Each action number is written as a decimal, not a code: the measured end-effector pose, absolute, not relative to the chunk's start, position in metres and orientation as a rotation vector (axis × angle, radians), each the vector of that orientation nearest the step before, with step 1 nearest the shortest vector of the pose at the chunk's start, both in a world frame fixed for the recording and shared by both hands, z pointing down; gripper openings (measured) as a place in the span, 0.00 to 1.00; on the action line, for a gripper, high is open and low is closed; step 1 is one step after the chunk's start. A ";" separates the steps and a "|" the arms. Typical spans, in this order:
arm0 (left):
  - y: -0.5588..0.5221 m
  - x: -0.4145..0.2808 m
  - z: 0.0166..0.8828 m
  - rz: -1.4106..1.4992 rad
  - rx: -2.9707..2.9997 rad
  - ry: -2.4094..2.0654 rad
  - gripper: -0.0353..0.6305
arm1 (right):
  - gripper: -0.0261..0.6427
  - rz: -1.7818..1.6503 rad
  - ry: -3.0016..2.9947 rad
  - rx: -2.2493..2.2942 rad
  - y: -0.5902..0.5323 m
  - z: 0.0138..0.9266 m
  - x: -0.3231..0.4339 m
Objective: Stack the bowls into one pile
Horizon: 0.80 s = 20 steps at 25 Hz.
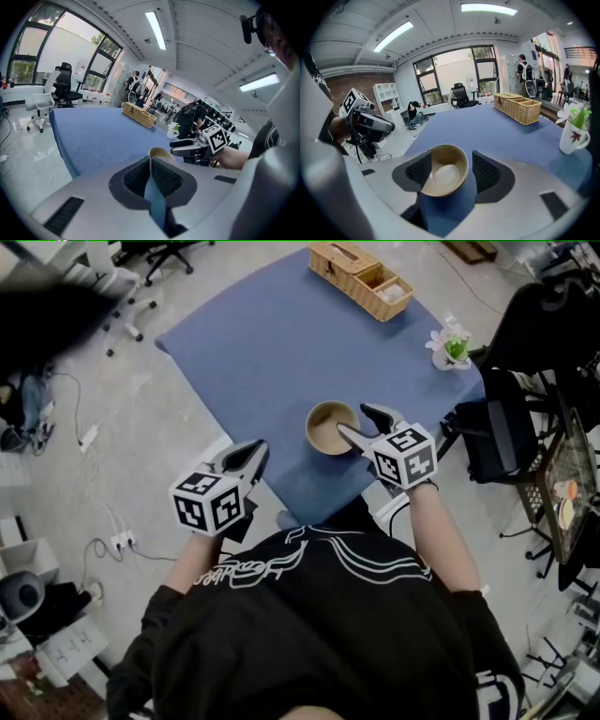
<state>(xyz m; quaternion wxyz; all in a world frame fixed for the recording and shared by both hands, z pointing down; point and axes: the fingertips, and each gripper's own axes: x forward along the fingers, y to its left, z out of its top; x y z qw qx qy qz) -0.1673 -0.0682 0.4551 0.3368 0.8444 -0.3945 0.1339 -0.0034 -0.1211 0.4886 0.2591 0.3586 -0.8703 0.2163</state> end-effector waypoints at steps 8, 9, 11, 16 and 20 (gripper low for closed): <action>-0.065 -0.153 0.407 0.285 2.306 -0.976 0.10 | 0.41 0.532 -2.546 1.025 -0.097 0.408 -0.008; -0.064 -0.151 0.401 0.276 2.320 -0.970 0.10 | 0.39 0.527 -2.570 1.033 -0.094 0.400 -0.009; -0.063 -0.147 0.389 0.259 2.349 -0.957 0.10 | 0.35 0.527 -2.617 1.042 -0.087 0.385 -0.010; -0.056 -0.133 0.362 0.222 2.415 -0.911 0.10 | 0.27 0.494 -2.721 1.014 -0.065 0.357 -0.015; -0.047 -0.126 0.345 0.187 2.462 -0.879 0.10 | 0.17 0.493 -2.780 1.019 -0.055 0.344 -0.016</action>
